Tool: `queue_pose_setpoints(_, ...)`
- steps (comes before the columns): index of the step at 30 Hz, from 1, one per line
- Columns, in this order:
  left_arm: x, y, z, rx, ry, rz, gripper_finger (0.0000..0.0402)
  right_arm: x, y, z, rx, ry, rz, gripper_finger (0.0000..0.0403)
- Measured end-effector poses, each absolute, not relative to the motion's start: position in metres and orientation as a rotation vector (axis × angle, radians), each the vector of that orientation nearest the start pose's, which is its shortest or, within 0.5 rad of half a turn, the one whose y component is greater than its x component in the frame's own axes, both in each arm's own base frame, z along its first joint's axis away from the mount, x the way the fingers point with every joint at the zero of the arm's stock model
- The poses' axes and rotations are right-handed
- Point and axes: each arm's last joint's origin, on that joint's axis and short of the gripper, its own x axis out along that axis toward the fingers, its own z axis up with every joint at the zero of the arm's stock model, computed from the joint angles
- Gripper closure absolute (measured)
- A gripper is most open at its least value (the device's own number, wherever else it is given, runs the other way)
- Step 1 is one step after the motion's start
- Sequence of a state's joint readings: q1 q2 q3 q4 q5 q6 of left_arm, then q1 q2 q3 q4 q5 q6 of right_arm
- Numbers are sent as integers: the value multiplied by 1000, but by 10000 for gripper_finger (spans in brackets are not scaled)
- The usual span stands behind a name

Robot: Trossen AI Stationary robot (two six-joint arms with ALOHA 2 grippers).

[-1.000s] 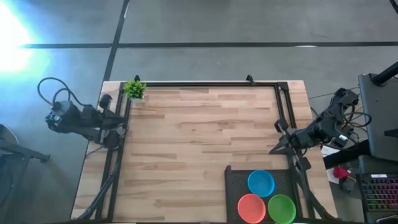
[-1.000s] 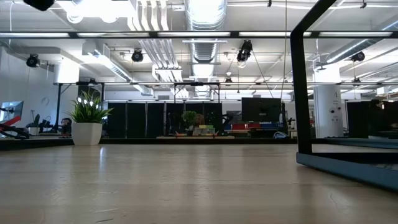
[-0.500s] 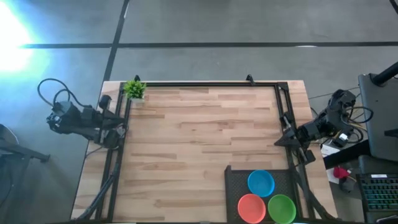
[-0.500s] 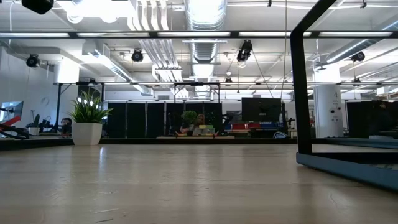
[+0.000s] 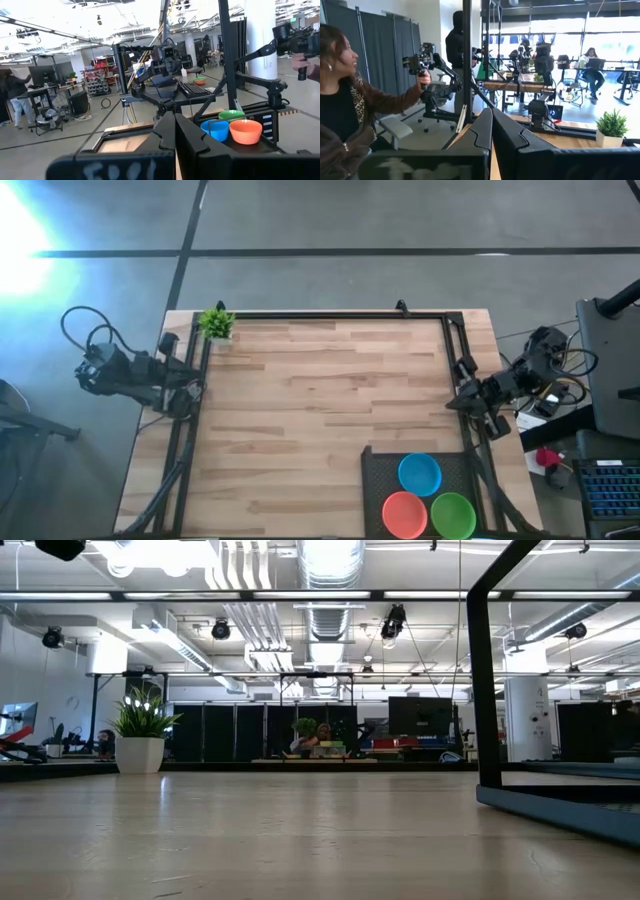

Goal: Pick & Place Mini bowls
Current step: Return to Home Position

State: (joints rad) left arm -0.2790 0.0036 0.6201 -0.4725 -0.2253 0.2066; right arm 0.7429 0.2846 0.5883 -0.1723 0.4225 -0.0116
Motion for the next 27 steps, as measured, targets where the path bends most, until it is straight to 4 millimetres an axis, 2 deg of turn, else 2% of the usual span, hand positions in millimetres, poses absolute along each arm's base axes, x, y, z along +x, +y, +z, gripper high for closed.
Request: queue_pose_setpoints(27, 17, 3, 311, 171, -165, -13, 402, 32, 13, 303, 174, -270, 319, 394)
